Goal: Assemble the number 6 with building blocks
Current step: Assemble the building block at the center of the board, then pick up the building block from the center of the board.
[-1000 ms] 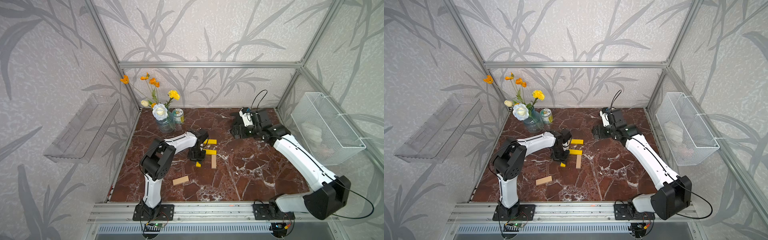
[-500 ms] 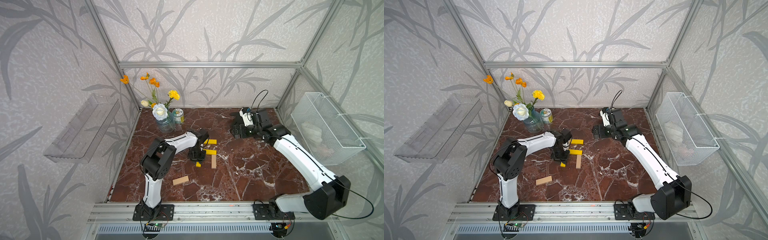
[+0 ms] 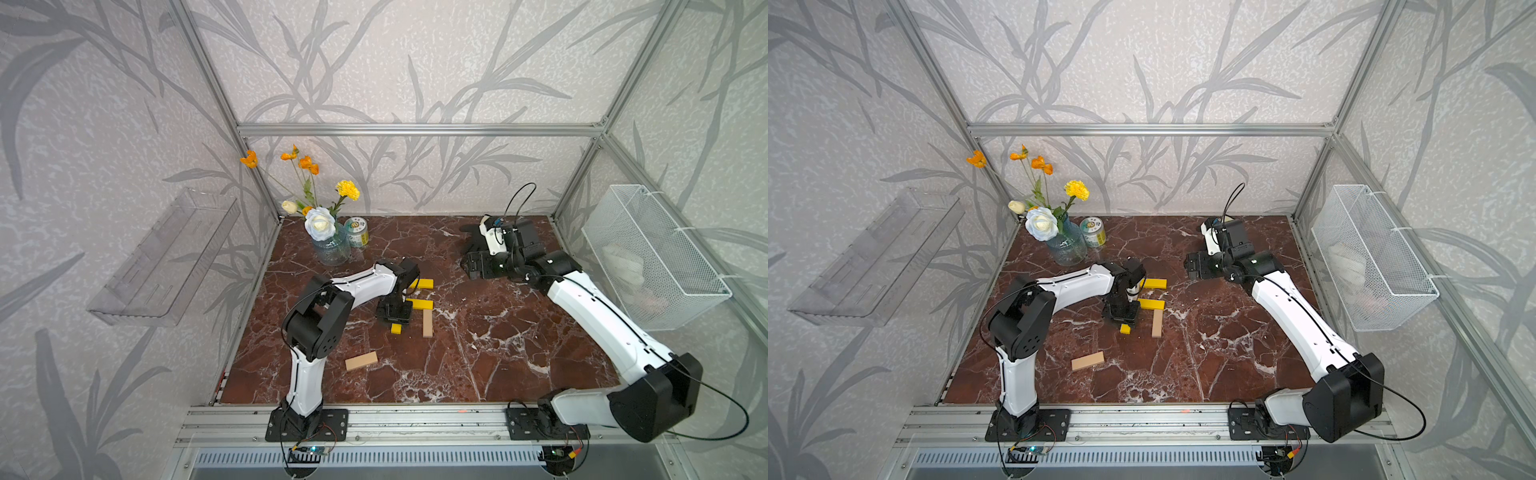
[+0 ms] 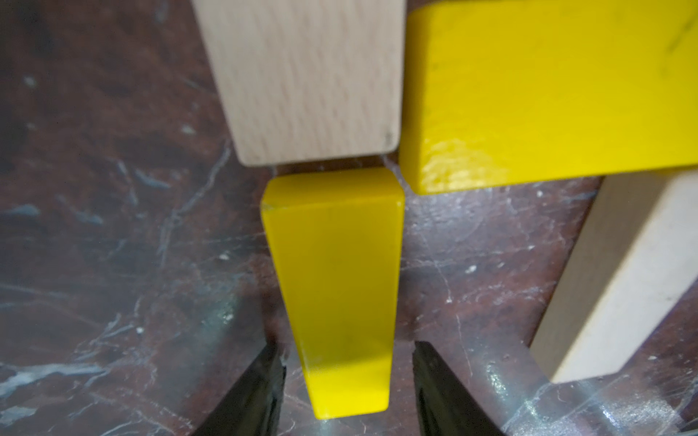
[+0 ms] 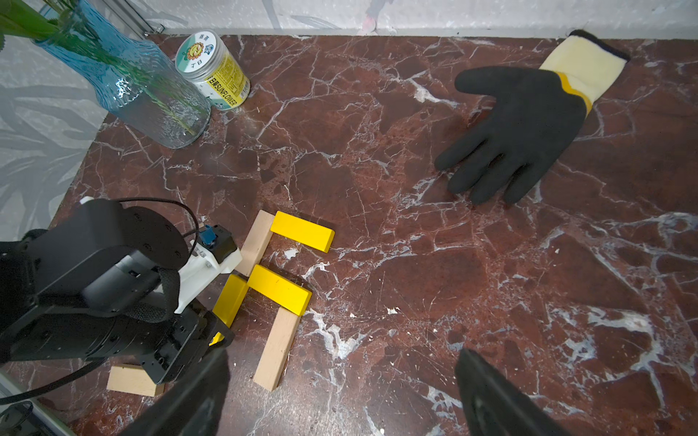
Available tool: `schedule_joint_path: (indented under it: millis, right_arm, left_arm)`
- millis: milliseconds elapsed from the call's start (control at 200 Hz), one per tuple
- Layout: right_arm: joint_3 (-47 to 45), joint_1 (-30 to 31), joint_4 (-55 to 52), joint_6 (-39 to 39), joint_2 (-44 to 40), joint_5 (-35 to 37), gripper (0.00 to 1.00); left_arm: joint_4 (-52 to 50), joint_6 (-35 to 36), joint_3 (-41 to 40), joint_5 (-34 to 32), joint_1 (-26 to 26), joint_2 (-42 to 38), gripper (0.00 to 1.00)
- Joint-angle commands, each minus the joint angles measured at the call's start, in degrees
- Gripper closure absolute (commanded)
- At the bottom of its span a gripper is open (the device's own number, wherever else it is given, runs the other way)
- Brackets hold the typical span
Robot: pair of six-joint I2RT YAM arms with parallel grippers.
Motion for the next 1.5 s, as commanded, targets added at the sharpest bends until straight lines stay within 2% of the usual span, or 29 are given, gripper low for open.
schedule_joint_path:
  millis: [0,255,465,540,630,715,760,815,960,1010,1085,1155,1295,1385,1494]
  right_arm:
    - [-0.59,-0.20,1.71,0.37,-1.69,-0.76,0.06]
    - [-2.21,-0.20,3.61,0.72,-2.80,-2.00,0.06]
    - [-3.08,-0.20,4.36,-0.54,-3.93,-2.57,0.06]
    - [-3.20,-0.12,4.56,-1.94,-4.23,-3.58,0.06]
    - [-4.07,0.04,6.64,-4.89,-4.65,-8.19,0.06]
    - [-3.55,1.23,8.08,-8.37,-3.20,-14.56,0.08]
    - [-2.49,3.24,7.64,-13.18,-1.30,-18.74,0.09]
    - [-1.22,8.44,5.41,-21.56,0.95,-21.12,0.08]
    - [-1.46,25.28,-2.62,-55.80,5.95,-21.94,0.07]
    - [-1.80,29.15,-2.37,-62.20,8.08,-20.75,0.06]
    - [1.21,33.02,-2.35,-63.55,13.35,-19.16,0.06]
    - [5.35,35.87,-3.61,-63.77,19.01,-17.94,0.08]
    - [10.83,42.70,-2.61,-62.11,28.80,-10.67,0.12]
    - [15.89,44.48,-3.22,-58.35,33.99,-8.37,0.15]
    - [21.58,45.56,-6.41,-55.01,39.60,-6.51,0.22]
  left_arm:
    - [0.85,-0.58,-1.52,-0.90,0.02,-1.09,0.40]
    - [-0.07,-2.38,-0.75,0.63,-0.41,-7.56,0.35]
    - [-4.16,-2.91,8.25,2.17,-0.79,-14.18,0.32]
    - [-3.59,-2.55,11.31,0.69,-0.52,-17.25,0.31]
    - [-2.73,-2.91,12.41,-4.16,1.48,-21.21,0.30]
    - [0.50,-4.38,8.29,-5.22,7.03,-25.45,0.30]
    - [2.49,-6.60,4.65,-4.82,11.29,-27.53,0.30]
    - [5.19,-9.74,0.01,-3.71,16.66,-30.66,0.30]
    - [9.08,-18.61,-12.07,-4.15,29.59,-36.80,0.29]
    - [9.12,-21.16,-15.23,-3.54,33.51,-37.55,0.30]
    - [8.68,-23.09,-18.92,-2.20,37.82,-37.82,0.29]
    - [8.42,-21.67,-21.16,-0.19,40.39,-37.71,0.30]
    - [6.33,-20.60,-24.13,-2.00,41.55,-38.36,0.30]
    - [5.64,-20.37,-25.82,-3.40,42.39,-39.44,0.30]
    - [4.43,-19.17,-26.82,-4.74,43.96,-40.58,0.30]
